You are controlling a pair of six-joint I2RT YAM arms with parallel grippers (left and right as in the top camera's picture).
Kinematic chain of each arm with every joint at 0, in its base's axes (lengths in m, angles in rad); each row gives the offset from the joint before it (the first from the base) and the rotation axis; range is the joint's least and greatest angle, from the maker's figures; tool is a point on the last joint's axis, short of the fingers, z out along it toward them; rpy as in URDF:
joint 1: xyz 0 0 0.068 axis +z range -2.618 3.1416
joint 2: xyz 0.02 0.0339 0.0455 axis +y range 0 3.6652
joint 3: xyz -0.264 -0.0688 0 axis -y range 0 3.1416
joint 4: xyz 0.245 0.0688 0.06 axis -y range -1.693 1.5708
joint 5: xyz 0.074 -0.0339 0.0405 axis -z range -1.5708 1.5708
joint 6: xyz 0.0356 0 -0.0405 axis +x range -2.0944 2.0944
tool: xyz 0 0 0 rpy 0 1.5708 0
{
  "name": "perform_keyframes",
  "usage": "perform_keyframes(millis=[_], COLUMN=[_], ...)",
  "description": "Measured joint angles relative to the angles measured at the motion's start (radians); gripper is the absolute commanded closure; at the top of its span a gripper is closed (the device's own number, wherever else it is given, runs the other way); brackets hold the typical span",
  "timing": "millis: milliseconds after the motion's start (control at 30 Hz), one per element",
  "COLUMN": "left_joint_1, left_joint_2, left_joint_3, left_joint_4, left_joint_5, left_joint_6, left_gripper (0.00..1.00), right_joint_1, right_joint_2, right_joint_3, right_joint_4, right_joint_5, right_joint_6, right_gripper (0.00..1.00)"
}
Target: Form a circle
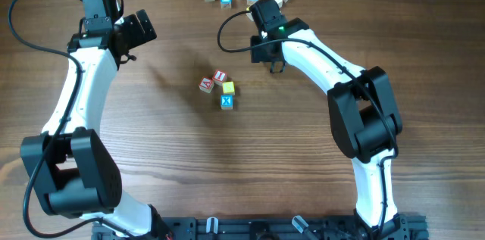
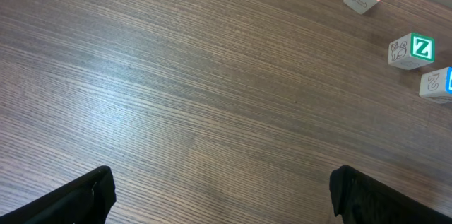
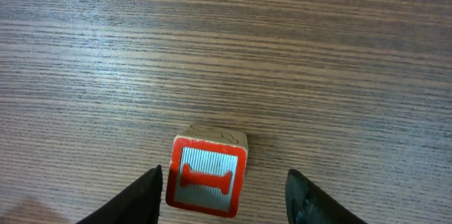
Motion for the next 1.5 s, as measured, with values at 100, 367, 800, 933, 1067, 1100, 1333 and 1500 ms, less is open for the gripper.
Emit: perform_keyframes(millis=[100,367,800,933,1067,1100,1333,1500], left_joint_1=[0.000,0.000,0.000,0.000,0.000,0.000,0.000,0.000], left_joint_2=[0.000,0.000,0.000,0.000,0.000,0.000,0.000,0.000], left_joint_3=[0.000,0.000,0.000,0.000,0.000,0.000,0.000,0.000], left_joint_4=[0.000,0.000,0.000,0.000,0.000,0.000,0.000,0.000], left_joint_5=[0.000,0.000,0.000,0.000,0.000,0.000,0.000,0.000], left_joint_6=[0.000,0.000,0.000,0.000,0.000,0.000,0.000,0.000], left_gripper=[0.00,0.00,0.00,0.00,0.00,0.00,0.00,0.00], right_joint_1=[0.000,0.000,0.000,0.000,0.000,0.000,0.000,0.000], right_joint_2=[0.000,0.000,0.000,0.000,0.000,0.000,0.000,0.000], right_joint_3=[0.000,0.000,0.000,0.000,0.000,0.000,0.000,0.000], right_joint_4=[0.009,-0.009,0.031,0.030,0.029,0.028,0.021,0.022], right_joint_5=[0.000,-0.002,-0.003,-0.002,-0.002,-0.002,-0.002,-0.002], right_joint_6=[-0.002,-0.010,-0.052,-0.052,-0.074,-0.084,-0.098,-0.105], right_gripper=[0.57,0.60,0.61,0.61,0.61,0.61,0.63,0.69])
